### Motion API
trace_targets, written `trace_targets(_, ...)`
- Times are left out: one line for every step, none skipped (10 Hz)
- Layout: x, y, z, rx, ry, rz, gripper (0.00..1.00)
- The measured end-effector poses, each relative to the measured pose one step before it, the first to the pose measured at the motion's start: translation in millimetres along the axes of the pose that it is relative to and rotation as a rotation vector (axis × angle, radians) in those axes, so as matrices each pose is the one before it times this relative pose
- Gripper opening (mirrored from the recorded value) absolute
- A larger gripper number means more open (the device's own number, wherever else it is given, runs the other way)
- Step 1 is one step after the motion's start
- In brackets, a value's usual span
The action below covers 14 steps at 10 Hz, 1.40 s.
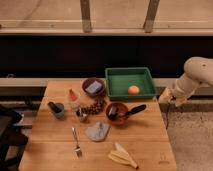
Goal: Place banana in table surface
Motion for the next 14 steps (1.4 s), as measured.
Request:
trace_targets(1.60,0.40,0.86,0.00631,0.00264,-0.00519,0.62)
trace_targets(4.44,3.98,2.09,0.00708,0.00188,-0.01101,0.62)
trace_targets(13.58,2.65,6.51,0.00702,0.01297,-0.00926,0.62)
trace_targets(16.96,-0.53,7.76,0.00719,0.01627,-0.00245,0.62)
trace_targets(13.56,-0.28,7.93,0.00391,0.01648,-0.00404,0.62)
trace_targets(16.84,-0.26,9.32,0.00179,0.02161,-0.00719,0.62)
trace_targets(14.35,-0.04,5.33,0.00306,0.01485,-0.00877,0.62)
trace_targets(10.35,2.47,2.73,-0.00046,0.00930,-0.00650,0.62)
trace_targets(12.65,5.02,2.94,0.00199,0.00762,-0.01277,0.62)
trace_targets(10.72,7.88,2.10,-0.00195,0.00469,-0.01687,0.62)
trace_targets(8.45,9.34,1.78,-0.00323,0.00317,-0.02067,0.62)
trace_targets(6.50,9.74,1.12,-0.00266,0.00234,-0.02563,0.62)
trace_targets(7.71,13.00,1.54,-0.00565,0.00377,-0.03267,0.62)
trace_targets(7.23,11.10,2.44,-0.00128,0.00416,-0.02753,0.62)
